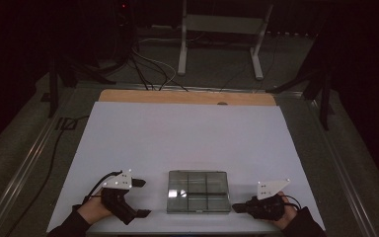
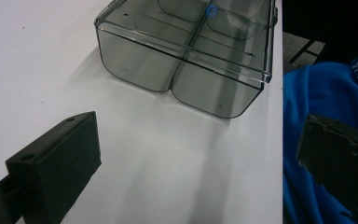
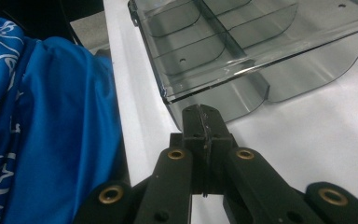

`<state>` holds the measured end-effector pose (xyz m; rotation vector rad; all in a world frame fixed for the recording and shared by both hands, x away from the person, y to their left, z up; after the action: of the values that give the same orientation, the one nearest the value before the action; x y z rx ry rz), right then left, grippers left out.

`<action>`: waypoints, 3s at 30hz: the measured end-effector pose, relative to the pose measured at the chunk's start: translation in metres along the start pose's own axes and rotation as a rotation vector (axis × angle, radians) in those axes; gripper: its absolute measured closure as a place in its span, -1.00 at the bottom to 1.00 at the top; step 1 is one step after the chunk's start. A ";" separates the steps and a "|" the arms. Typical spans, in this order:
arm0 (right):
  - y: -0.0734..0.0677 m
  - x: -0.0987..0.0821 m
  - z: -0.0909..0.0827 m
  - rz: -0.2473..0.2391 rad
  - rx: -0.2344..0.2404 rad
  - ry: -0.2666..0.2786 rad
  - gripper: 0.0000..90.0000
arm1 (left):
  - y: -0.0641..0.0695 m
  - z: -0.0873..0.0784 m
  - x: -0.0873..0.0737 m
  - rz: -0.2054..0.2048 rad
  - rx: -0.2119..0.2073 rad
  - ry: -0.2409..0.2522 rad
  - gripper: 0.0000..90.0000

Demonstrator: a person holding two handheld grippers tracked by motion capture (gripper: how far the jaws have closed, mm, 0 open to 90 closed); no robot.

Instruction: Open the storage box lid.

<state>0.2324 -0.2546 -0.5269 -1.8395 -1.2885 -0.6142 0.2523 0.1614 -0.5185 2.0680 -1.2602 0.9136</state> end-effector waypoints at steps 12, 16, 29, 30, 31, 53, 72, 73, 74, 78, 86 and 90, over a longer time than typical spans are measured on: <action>-0.004 0.002 0.003 -0.013 0.028 -0.002 1.00 | -0.001 0.001 -0.002 -0.012 0.002 -0.003 -0.97; -0.004 0.002 0.003 -0.006 0.034 0.006 1.00 | -0.001 0.001 -0.001 -0.011 0.002 -0.002 -0.97; -0.005 0.006 0.002 0.000 0.040 0.037 1.00 | -0.001 0.001 -0.001 -0.009 0.004 0.001 -0.97; -0.005 0.006 0.002 0.000 0.040 0.037 1.00 | -0.001 0.001 -0.001 -0.009 0.004 0.001 -0.97; -0.005 0.006 0.001 -0.001 0.040 0.041 1.00 | -0.001 0.001 -0.001 -0.011 0.002 0.001 -0.97; -0.009 0.019 -0.003 0.027 0.034 0.106 1.00 | 0.002 -0.001 0.007 0.013 0.004 0.035 -0.97; -0.009 0.029 -0.009 0.028 0.030 0.163 1.00 | 0.009 0.003 0.020 0.105 0.033 0.103 -0.95; -0.009 0.029 -0.009 0.028 0.030 0.165 1.00 | 0.009 0.003 0.021 0.112 0.035 0.110 -0.95; -0.009 0.029 -0.009 0.031 0.029 0.166 1.00 | 0.009 0.004 0.023 0.118 0.034 0.113 -0.95; -0.008 0.031 -0.011 0.034 0.031 0.179 1.00 | 0.006 0.008 0.028 0.164 0.058 0.135 -0.89; -0.007 0.035 -0.013 0.043 0.030 0.200 1.00 | 0.010 0.018 0.040 0.223 0.051 0.125 -0.86; -0.007 0.037 -0.015 0.046 0.028 0.209 1.00 | 0.007 0.021 0.044 0.211 0.063 0.128 -0.86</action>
<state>0.2403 -0.2454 -0.4888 -1.7273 -1.1086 -0.7393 0.2661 0.1189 -0.4966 1.9156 -1.4148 1.1742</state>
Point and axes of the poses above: each handheld gripper's, and its own axes: z roughly forward along the jaws, x roughly out of its top, y roughly to its right, the point moved 3 cm from there along z, roughly forward along the jaws, and after that the axes turned 9 degrees about x, right-handed, at the moved point
